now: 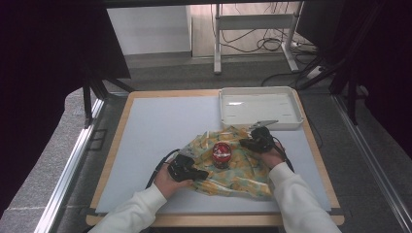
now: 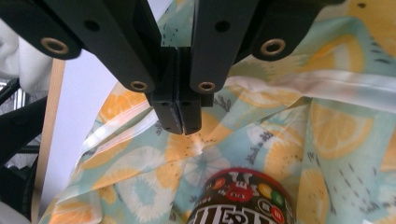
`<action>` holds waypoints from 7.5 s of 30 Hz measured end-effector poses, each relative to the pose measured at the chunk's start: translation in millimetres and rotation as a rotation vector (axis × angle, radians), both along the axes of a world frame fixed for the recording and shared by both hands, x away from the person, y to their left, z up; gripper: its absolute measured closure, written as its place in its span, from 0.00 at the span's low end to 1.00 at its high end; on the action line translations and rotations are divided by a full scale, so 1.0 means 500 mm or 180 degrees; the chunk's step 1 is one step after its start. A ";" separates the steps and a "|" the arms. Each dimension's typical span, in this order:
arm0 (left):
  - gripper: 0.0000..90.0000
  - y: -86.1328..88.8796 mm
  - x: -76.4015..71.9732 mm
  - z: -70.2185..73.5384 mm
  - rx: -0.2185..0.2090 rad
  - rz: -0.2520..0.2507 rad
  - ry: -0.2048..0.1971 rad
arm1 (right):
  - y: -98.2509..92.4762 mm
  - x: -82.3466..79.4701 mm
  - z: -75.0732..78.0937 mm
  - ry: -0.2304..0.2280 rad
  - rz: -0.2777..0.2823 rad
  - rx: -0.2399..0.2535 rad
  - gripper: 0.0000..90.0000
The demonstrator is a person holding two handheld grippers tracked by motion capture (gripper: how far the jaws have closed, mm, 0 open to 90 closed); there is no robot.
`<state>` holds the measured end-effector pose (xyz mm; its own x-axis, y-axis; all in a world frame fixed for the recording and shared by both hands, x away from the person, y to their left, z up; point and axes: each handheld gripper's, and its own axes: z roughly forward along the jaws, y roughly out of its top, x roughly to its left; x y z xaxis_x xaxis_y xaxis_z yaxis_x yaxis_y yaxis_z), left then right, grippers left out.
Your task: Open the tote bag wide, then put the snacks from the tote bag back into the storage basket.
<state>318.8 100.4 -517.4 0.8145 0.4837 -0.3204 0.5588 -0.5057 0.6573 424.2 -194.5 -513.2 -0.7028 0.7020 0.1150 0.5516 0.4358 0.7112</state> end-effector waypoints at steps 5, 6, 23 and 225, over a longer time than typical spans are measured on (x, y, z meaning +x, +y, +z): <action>1.00 0.009 -0.006 0.021 -0.0114 0.0073 -0.0169 | 0.000 -0.013 0.027 -0.0139 0.0039 0.0112 0.99; 1.00 0.014 -0.006 0.027 -0.0131 0.0082 -0.0226 | 0.000 -0.016 0.032 -0.0160 0.0046 0.0140 0.99; 1.00 0.082 -0.009 0.082 -0.0413 0.0485 -0.0611 | -0.006 -0.063 0.085 -0.0363 0.0160 0.0293 0.99; 0.32 0.169 0.004 0.051 -0.0230 0.1368 -0.0672 | 0.063 -0.082 0.179 -0.0460 0.0372 0.0252 0.27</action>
<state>321.1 184.9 -492.0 0.5965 0.7734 -0.2147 0.5578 -0.2072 0.8037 383.0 -163.3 -423.5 -0.7921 0.6076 0.0586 0.3903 0.4304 0.8139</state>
